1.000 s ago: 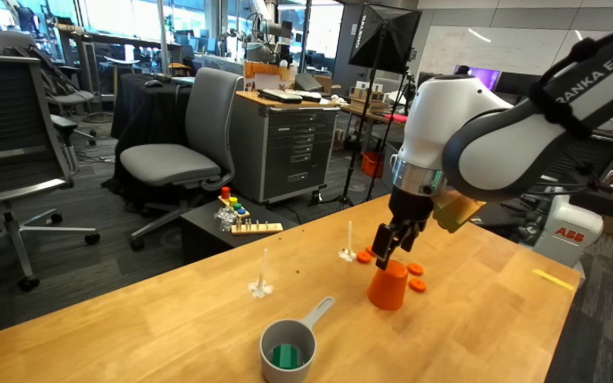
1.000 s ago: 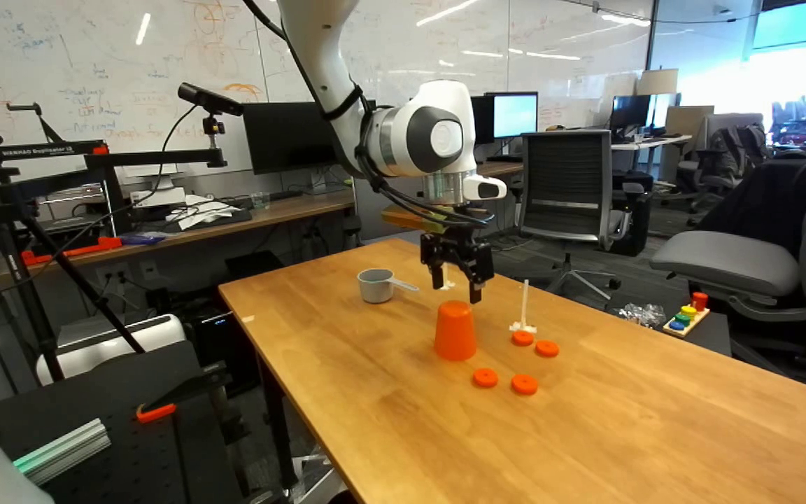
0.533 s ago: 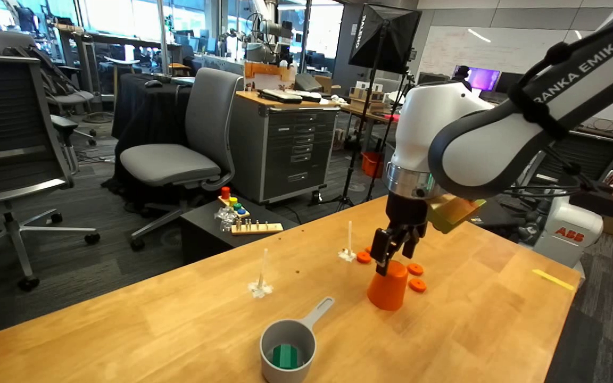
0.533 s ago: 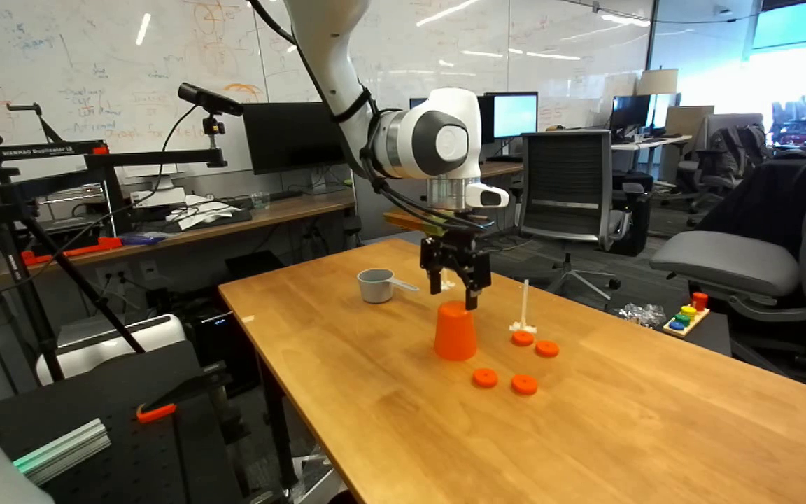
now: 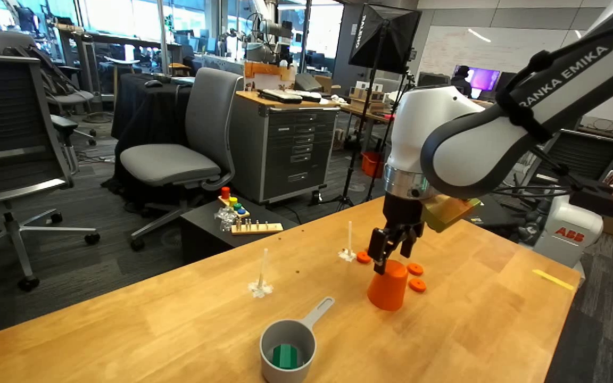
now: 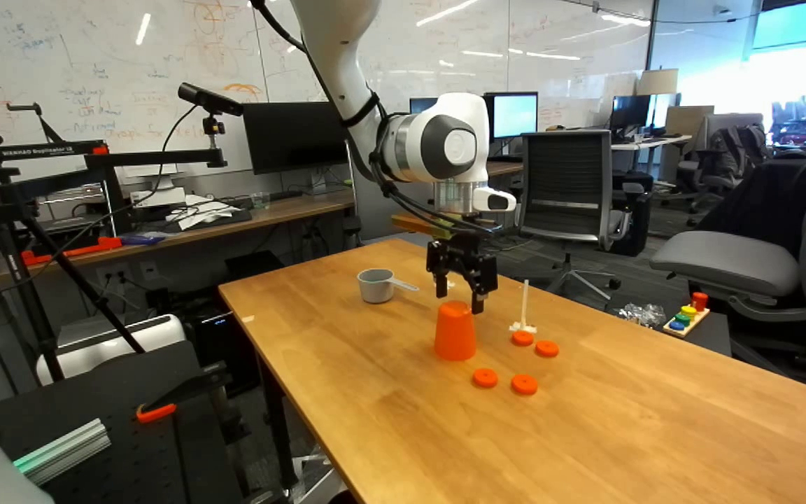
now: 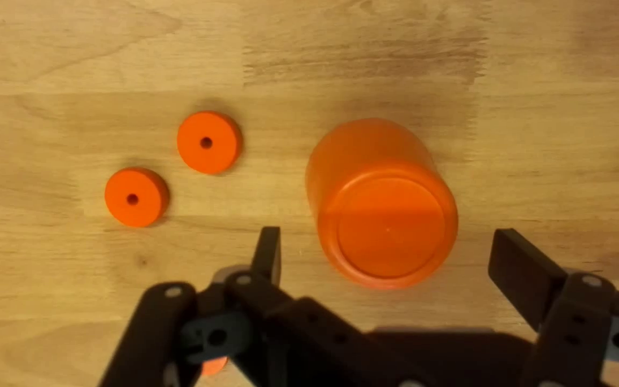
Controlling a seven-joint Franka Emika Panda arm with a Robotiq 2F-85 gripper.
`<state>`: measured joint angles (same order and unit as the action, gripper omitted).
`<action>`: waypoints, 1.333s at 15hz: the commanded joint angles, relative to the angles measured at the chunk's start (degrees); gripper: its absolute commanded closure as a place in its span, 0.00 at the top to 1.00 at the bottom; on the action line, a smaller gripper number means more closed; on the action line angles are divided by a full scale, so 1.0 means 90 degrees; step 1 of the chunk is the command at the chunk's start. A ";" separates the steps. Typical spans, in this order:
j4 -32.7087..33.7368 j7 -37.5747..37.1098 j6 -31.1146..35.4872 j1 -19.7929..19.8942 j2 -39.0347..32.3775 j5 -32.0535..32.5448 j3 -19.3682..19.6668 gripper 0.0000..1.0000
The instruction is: Pick up the green block from the top of the orange cup and put it in the grey cup. Pick up the orange cup from the table, move it to the right, pick up the orange and yellow blocks and put them in the grey cup.
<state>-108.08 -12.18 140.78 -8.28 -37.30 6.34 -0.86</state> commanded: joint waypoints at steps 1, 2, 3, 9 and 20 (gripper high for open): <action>0.0384 0.0160 -0.0228 -0.0049 -0.0270 -0.0053 0.0019 1.00; 0.0418 0.0169 -0.0238 -0.0060 -0.0323 -0.0049 0.0016 1.00; 0.0441 0.0177 -0.0237 -0.0066 -0.0369 -0.0054 0.0012 1.00; 0.0508 0.0201 -0.0294 -0.0067 -0.0524 -0.0118 -0.0014 0.66; -0.0059 0.0001 -0.0321 -0.0175 0.0694 -0.0013 0.0051 0.46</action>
<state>-104.90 -11.51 138.76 -8.85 -38.38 6.34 -0.95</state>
